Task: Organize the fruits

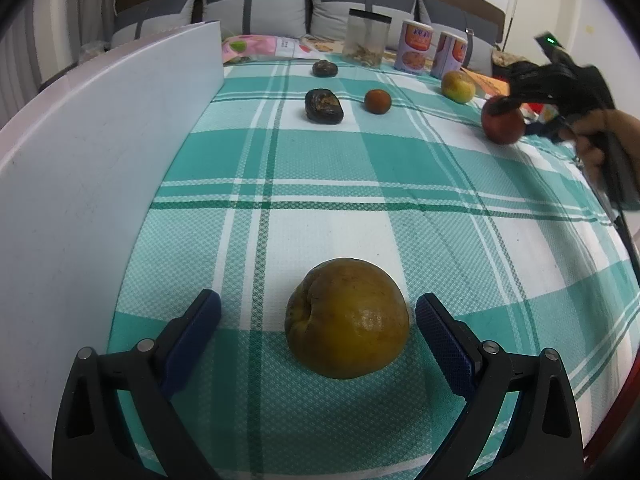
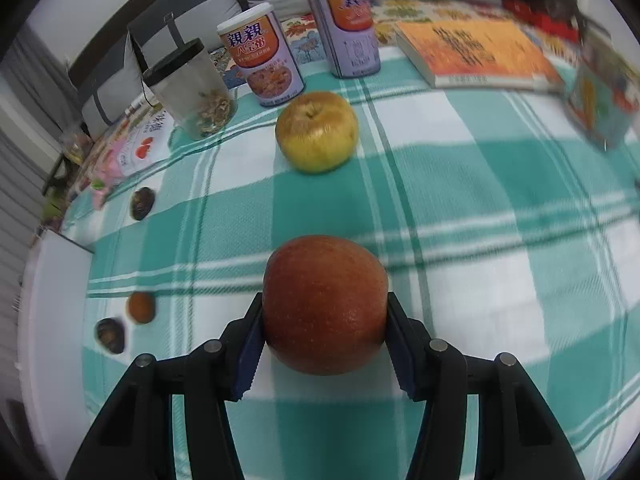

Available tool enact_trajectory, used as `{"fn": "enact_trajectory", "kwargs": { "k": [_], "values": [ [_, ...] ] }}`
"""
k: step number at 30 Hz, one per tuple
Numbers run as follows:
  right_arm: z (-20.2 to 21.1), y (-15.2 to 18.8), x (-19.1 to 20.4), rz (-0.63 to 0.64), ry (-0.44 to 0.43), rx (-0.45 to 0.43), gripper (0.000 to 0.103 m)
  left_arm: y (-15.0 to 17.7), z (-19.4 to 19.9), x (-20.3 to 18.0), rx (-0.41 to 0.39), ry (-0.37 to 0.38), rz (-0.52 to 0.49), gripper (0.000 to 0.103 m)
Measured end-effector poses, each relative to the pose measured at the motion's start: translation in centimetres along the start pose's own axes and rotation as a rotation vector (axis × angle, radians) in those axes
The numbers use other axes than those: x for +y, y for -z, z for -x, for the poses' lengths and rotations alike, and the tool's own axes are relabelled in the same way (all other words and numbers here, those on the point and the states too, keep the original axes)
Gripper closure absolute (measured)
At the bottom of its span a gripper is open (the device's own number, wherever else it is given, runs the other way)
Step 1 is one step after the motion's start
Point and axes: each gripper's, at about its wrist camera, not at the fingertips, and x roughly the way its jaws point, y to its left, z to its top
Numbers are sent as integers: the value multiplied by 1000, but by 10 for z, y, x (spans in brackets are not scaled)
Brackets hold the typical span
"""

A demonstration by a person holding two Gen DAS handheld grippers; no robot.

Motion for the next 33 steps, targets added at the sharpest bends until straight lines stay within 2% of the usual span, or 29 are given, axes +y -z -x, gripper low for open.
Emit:
{"fn": "enact_trajectory", "kwargs": {
  "k": [2,5,7,8,10,13,20,24,27,30,33],
  "values": [
    [12,18,-17,-86,-163,32,48,0,0,1,-2,4,4,4],
    [23,55,-41,-183,-358,80,48,0,0,1,0,0,1,4],
    [20,78,-52,-214,-395,120,48,0,0,0,2,-5,-4,4],
    [19,92,-65,-254,-447,117,48,0,0,0,3,-8,-6,4],
    [26,104,-84,-307,-479,71,43,0,-1,-3,8,-19,-16,4],
    [41,112,-106,-357,-446,3,40,0,-3,-6,18,-40,-37,4],
    [62,107,-120,-330,-358,-42,37,0,-4,-7,26,-42,-47,4],
    [88,116,-107,-228,-285,-114,20,0,-4,-7,27,-50,-51,4],
    [108,144,-93,-137,-156,-175,8,0,-5,-8,27,-50,-51,4],
    [111,185,-70,9,12,-202,7,0,-5,-8,27,-50,-52,4],
    [102,219,-52,145,142,-198,7,0,-5,-7,27,-50,-52,4]
  ]
}}
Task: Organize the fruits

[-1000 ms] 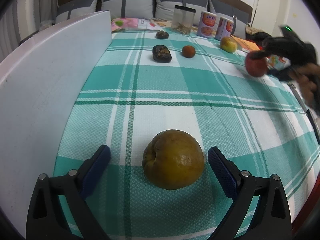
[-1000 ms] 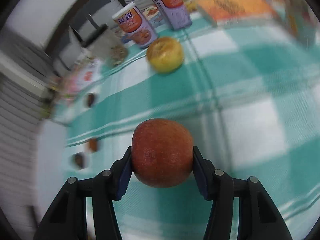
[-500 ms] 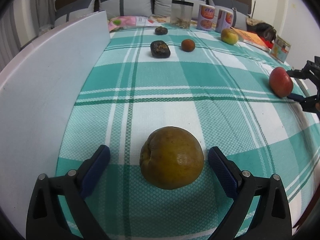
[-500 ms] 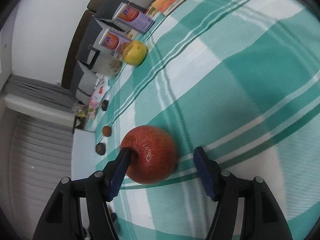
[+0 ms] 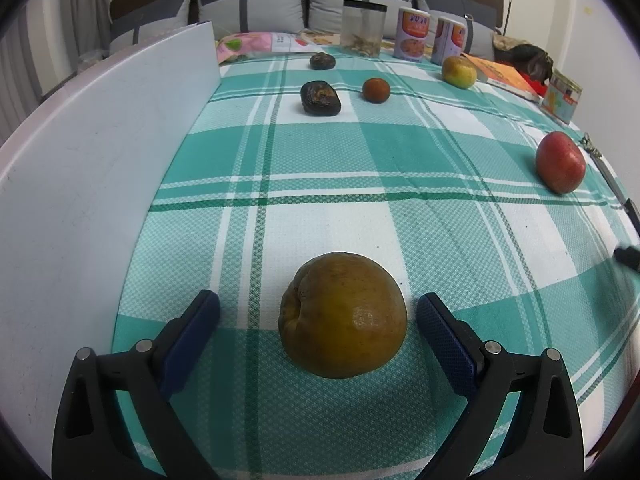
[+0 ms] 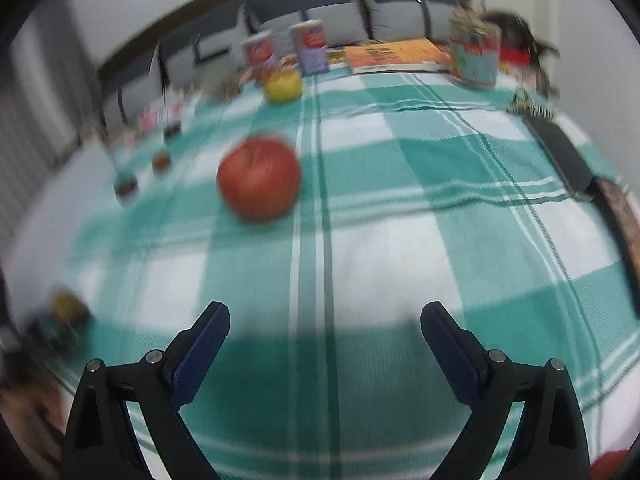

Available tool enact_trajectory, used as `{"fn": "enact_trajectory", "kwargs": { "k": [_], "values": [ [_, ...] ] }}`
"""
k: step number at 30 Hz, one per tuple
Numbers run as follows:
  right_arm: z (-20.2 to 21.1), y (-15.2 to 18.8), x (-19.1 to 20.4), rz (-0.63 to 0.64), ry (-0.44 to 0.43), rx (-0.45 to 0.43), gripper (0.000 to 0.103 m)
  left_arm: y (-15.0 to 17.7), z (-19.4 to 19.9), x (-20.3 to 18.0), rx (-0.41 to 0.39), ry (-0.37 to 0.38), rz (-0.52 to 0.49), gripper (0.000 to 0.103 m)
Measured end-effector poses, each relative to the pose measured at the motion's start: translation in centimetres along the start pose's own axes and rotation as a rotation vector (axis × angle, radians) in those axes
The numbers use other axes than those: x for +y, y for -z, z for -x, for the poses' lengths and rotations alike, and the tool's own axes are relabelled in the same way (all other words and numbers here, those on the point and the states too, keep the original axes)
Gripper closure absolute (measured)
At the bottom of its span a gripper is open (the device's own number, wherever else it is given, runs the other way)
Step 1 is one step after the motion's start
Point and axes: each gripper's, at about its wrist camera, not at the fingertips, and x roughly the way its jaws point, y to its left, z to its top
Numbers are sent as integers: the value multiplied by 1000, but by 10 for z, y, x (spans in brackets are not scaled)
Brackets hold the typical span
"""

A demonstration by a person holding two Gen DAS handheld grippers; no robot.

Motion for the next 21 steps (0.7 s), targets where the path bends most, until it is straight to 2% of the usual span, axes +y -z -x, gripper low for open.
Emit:
{"fn": "enact_trajectory", "kwargs": {
  "k": [7,9,11,21],
  "values": [
    [-15,14,20,113,43,40,6,0,-1,-1,0,0,0,4],
    [-12,21,23,140,57,29,4,0,-1,-1,0,1,1,4],
    [-12,24,23,140,52,29,0,0,-1,-1,0,1,1,4],
    [-12,27,25,142,54,3,0,0,-1,-1,0,1,1,4]
  ]
}}
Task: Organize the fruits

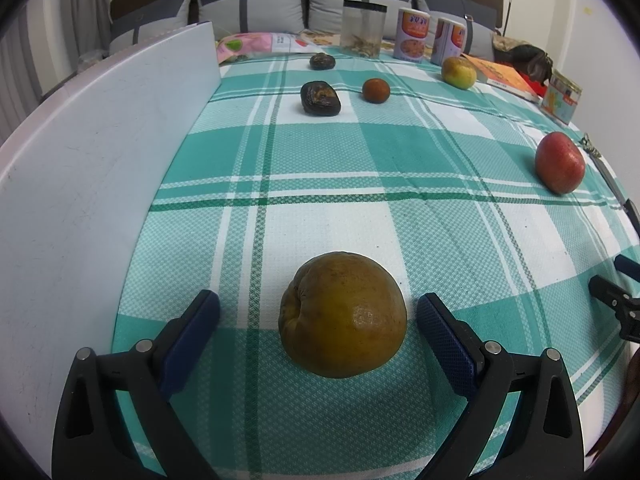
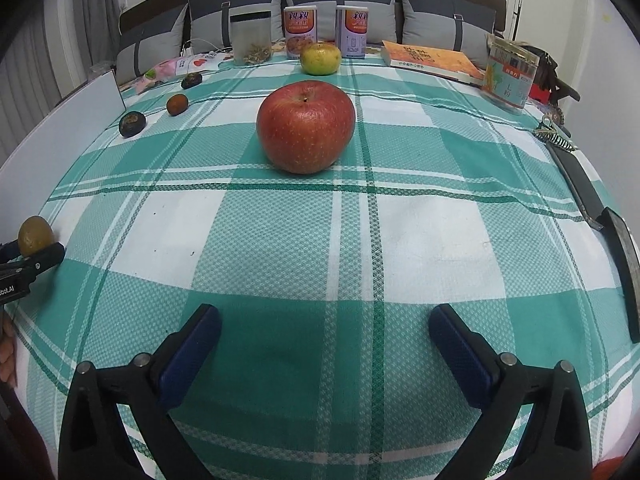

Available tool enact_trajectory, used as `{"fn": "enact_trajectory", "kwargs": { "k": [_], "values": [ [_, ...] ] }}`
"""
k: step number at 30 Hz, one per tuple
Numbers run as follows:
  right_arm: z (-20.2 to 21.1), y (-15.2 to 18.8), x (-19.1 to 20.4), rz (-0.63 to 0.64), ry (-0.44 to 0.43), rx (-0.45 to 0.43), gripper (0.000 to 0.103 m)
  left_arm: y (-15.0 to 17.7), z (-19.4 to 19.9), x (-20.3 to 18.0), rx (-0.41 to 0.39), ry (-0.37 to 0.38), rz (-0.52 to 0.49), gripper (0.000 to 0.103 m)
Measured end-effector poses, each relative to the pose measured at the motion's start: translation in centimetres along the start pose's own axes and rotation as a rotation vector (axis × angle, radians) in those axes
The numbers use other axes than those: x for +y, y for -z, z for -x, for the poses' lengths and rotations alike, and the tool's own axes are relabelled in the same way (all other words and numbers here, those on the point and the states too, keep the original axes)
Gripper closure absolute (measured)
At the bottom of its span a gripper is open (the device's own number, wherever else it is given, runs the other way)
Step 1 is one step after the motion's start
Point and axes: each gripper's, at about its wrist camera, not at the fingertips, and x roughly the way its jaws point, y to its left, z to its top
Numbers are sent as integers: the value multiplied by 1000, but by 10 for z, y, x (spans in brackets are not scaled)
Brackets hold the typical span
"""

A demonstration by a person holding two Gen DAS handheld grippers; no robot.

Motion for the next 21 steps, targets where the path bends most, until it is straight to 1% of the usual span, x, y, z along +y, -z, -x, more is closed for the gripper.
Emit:
{"fn": "enact_trajectory", "kwargs": {
  "k": [3,5,6,7,8,9,10,12,15,16,18,19,20,21],
  "values": [
    [0,0,0,0,0,0,0,0,1,0,5,5,-1,4],
    [0,0,0,0,-2,1,0,0,4,2,25,30,-10,4],
    [-1,-1,1,1,-4,2,0,1,6,4,35,49,-10,4],
    [-1,-3,2,3,-10,4,0,2,12,9,49,95,3,4],
    [-2,-4,3,8,-17,7,0,3,16,13,52,125,15,4],
    [-1,-5,2,18,-30,13,0,4,23,19,46,167,37,4],
    [-1,-6,1,21,-40,18,0,5,28,22,33,187,46,4],
    [-1,-8,-3,3,-64,24,0,2,30,21,24,193,31,4],
    [0,-17,-12,-57,-112,30,0,-7,22,10,39,158,-12,6],
    [2,-23,-15,-70,-128,25,0,-8,19,6,41,157,-21,6],
    [9,-38,-20,-75,-133,-12,0,-11,14,-1,56,151,-43,35],
    [11,-49,-20,-65,-133,-31,0,-11,9,-5,82,127,-57,52],
    [11,-62,-16,-44,-142,-37,0,-11,7,-5,87,121,-65,52],
    [10,-72,-11,-19,-145,-39,0,-10,8,-6,76,119,-67,52]
  ]
}}
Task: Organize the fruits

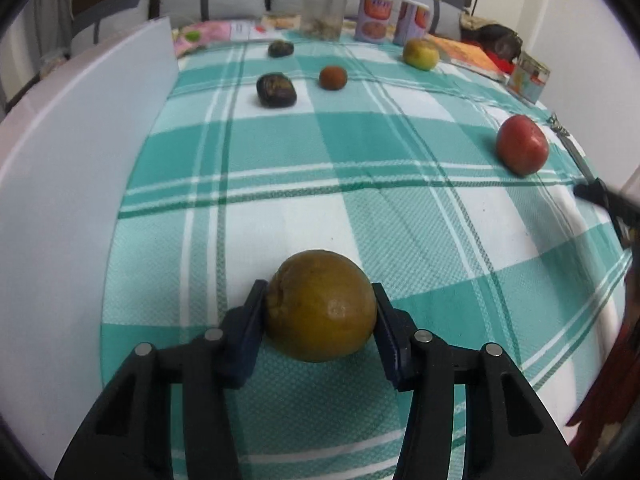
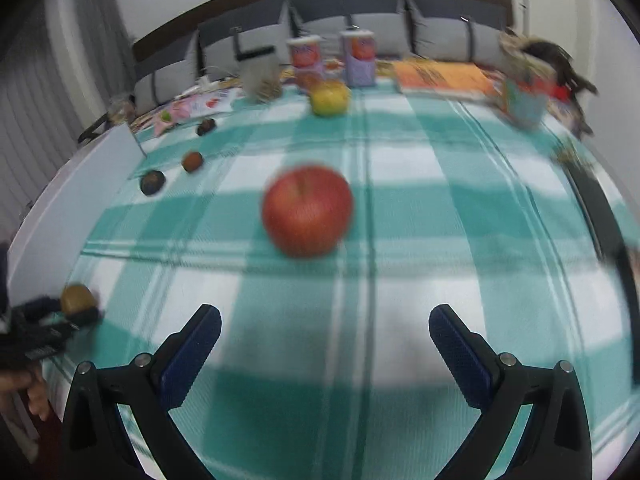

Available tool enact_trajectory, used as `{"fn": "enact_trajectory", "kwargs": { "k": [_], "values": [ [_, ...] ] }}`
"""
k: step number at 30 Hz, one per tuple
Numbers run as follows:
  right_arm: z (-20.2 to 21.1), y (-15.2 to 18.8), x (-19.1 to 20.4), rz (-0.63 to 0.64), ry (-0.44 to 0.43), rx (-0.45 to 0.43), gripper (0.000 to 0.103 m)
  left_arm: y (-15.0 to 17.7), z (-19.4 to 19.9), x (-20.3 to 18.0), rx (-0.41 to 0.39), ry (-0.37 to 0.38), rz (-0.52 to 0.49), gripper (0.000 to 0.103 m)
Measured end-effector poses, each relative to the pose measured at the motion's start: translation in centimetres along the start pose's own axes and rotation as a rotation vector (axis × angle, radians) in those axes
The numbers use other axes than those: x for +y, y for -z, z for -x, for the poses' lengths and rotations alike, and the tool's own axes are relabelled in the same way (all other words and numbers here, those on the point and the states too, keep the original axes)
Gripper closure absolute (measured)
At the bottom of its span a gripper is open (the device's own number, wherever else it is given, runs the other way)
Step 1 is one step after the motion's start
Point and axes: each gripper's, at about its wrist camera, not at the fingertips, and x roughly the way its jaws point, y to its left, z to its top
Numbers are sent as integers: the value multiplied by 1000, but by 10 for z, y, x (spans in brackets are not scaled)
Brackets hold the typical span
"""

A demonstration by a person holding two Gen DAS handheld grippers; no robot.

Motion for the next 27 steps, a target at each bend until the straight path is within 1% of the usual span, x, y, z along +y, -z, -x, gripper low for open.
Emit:
{"fn": "enact_trajectory", "kwargs": {
  "k": [2,4,6,7,8,9,10,13,17,19,23,25,27],
  "values": [
    [-12,-23,14,73,4,8,0,1,2,1,3,0,12,53],
    [-37,-45,29,158,26,59,0,1,4,3,8,2,31,53],
    [-60,-55,37,214,52,117,1,1,7,6,13,3,54,53],
    [-69,-57,38,230,60,141,7,1,7,7,16,7,62,53],
    [-76,-59,38,236,62,155,26,1,8,8,17,10,66,53],
    [-80,-62,35,226,66,161,33,1,9,8,17,11,68,53],
    [-79,-64,31,201,53,153,33,1,11,8,15,12,71,53],
    [-69,-63,19,113,-6,142,33,0,18,8,6,27,88,53],
    [-50,-55,14,56,-99,159,33,-3,37,7,-13,72,120,53],
    [-39,-51,16,35,-153,168,33,-6,53,6,-29,105,137,53],
    [-14,-47,29,-9,-274,180,33,-12,99,15,-67,193,204,53],
    [-2,-50,46,-2,-321,171,33,-15,123,29,-89,218,241,53],
    [8,-57,66,17,-365,162,33,-19,155,53,-125,230,291,53]
  ]
}}
